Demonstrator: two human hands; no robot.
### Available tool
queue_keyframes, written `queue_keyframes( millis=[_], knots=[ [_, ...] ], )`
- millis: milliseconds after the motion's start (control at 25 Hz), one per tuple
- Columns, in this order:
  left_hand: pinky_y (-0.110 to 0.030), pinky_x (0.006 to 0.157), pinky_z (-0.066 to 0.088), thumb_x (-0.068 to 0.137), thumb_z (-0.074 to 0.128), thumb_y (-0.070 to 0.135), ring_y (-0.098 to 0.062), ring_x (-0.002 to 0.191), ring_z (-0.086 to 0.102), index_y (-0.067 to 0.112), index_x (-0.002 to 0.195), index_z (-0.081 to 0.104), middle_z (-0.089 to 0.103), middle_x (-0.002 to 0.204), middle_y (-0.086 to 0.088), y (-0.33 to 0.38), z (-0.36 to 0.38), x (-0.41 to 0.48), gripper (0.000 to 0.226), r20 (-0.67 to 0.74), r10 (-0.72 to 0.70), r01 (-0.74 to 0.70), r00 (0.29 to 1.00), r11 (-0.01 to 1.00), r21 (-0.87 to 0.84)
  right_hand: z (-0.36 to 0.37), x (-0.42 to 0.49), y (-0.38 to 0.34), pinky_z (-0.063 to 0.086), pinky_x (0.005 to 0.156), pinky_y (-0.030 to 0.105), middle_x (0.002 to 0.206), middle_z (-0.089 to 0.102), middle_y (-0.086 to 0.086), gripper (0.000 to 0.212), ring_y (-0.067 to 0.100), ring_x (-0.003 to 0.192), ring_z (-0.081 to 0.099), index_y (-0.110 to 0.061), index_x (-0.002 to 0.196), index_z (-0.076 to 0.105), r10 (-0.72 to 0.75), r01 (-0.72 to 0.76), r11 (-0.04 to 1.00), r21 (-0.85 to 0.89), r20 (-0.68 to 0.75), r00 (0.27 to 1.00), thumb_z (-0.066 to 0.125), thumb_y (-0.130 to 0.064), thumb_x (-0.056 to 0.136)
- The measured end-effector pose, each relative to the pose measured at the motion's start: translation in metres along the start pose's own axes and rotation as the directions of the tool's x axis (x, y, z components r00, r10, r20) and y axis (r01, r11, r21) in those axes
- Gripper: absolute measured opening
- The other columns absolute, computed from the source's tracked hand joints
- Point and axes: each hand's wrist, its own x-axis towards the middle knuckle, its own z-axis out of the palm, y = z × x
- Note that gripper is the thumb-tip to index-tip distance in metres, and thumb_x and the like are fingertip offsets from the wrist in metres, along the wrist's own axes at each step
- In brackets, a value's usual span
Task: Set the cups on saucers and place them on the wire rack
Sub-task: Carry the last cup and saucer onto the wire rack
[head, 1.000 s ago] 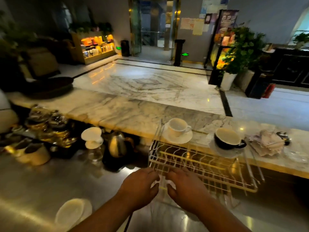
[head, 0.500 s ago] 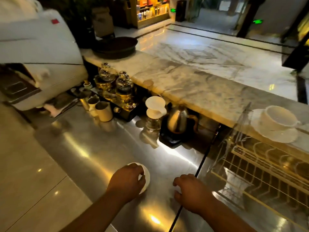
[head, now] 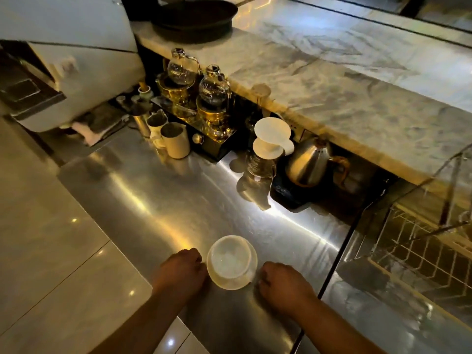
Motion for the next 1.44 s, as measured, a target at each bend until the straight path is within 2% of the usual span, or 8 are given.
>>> queue_keyframes(
  millis=[200, 360, 520, 760, 920, 1120, 1280, 1440],
  knots=[
    [-0.032, 0.075, 0.046, 0.097, 0.055, 0.043, -0.019, 0.096, 0.065, 0.03, 0.114, 0.065, 0.071, 0.108, 0.001, -0.004, 0.02, 0.014, 0.023, 0.092, 0.003, 0.011, 0.996, 0.988, -0.151, 0.013, 0.026, -0.008, 0.046, 0.067, 0.022, 0.087, 0.064, -0.015, 0.006, 0.004, 0.077, 0.059, -0.039, 0.092, 0.058, 0.137, -0.126, 0.949, 0.289, -0.021, 0.99, 0.058, -0.044, 0.096],
    [-0.032, 0.076, 0.047, 0.099, 0.057, 0.043, -0.015, 0.088, 0.061, 0.029, 0.119, 0.059, 0.073, 0.111, 0.002, -0.006, 0.028, 0.02, 0.025, 0.145, -0.005, 0.039, 0.989, 0.972, -0.233, 0.018, 0.038, -0.008, 0.063, 0.077, 0.037, 0.09, 0.072, -0.004, 0.005, 0.014, 0.077, 0.071, -0.032, 0.103, 0.062, 0.206, -0.194, 0.886, 0.42, 0.018, 0.978, 0.058, -0.034, 0.1],
    [-0.032, 0.072, 0.047, 0.099, 0.058, 0.033, -0.014, 0.083, 0.061, 0.025, 0.116, 0.054, 0.071, 0.105, -0.001, -0.004, 0.034, 0.02, 0.019, 0.176, -0.016, 0.068, 0.984, 0.953, -0.294, 0.018, 0.04, -0.014, 0.06, 0.053, 0.025, 0.083, 0.073, 0.002, 0.011, 0.017, 0.063, 0.074, -0.035, 0.096, 0.056, 0.243, -0.239, 0.818, 0.523, 0.062, 0.968, 0.063, -0.028, 0.1],
    [-0.029, 0.059, 0.043, 0.099, 0.057, 0.027, -0.01, 0.074, 0.06, 0.03, 0.097, 0.049, 0.065, 0.086, 0.007, 0.002, 0.033, 0.022, 0.009, 0.186, -0.035, 0.097, 0.982, 0.936, -0.337, 0.017, 0.038, -0.018, 0.064, 0.058, 0.029, 0.086, 0.072, 0.002, 0.013, 0.02, 0.07, 0.074, -0.034, 0.094, 0.055, 0.26, -0.239, 0.796, 0.557, 0.043, 0.965, 0.06, -0.024, 0.101],
    [-0.026, 0.058, 0.047, 0.098, 0.059, 0.028, -0.015, 0.076, 0.07, 0.033, 0.097, 0.049, 0.074, 0.084, 0.0, 0.014, 0.024, 0.021, 0.011, 0.201, -0.032, 0.109, 0.979, 0.917, -0.384, 0.004, 0.03, -0.013, 0.066, 0.059, 0.041, 0.081, 0.073, 0.009, 0.01, 0.026, 0.066, 0.075, -0.027, 0.094, 0.058, 0.302, -0.255, 0.769, 0.585, 0.019, 0.953, 0.058, -0.019, 0.1],
    [-0.037, 0.068, 0.059, 0.092, 0.062, 0.028, -0.017, 0.074, 0.074, 0.032, 0.095, 0.052, 0.077, 0.08, -0.002, 0.049, 0.003, 0.013, 0.011, 0.174, 0.011, 0.065, 0.985, 0.904, -0.423, -0.03, 0.002, 0.002, 0.062, 0.052, 0.039, 0.075, 0.073, 0.014, 0.009, 0.031, 0.059, 0.074, -0.024, 0.094, 0.06, 0.327, -0.235, 0.717, 0.656, -0.019, 0.945, 0.062, -0.016, 0.096],
    [-0.038, 0.065, 0.059, 0.089, 0.063, 0.026, -0.012, 0.068, 0.072, 0.033, 0.093, 0.053, 0.078, 0.074, 0.001, 0.094, -0.022, -0.004, 0.013, 0.129, 0.095, -0.028, 0.987, 0.894, -0.447, -0.073, -0.032, 0.022, 0.047, 0.035, 0.023, 0.065, 0.068, 0.006, 0.01, 0.01, 0.038, 0.064, -0.019, 0.092, 0.061, 0.336, -0.18, 0.717, 0.673, -0.108, 0.936, 0.065, -0.011, 0.093],
    [-0.032, 0.056, 0.049, 0.087, 0.062, 0.028, 0.001, 0.055, 0.066, 0.034, 0.092, 0.054, 0.078, 0.066, 0.013, 0.139, -0.048, -0.021, 0.011, 0.101, 0.165, -0.096, 0.981, 0.869, -0.485, -0.114, -0.068, 0.04, 0.056, 0.042, 0.03, 0.067, 0.074, 0.014, 0.007, 0.022, 0.05, 0.072, -0.016, 0.092, 0.062, 0.347, -0.139, 0.681, 0.719, -0.149, 0.926, 0.066, -0.009, 0.092]
  ],
)
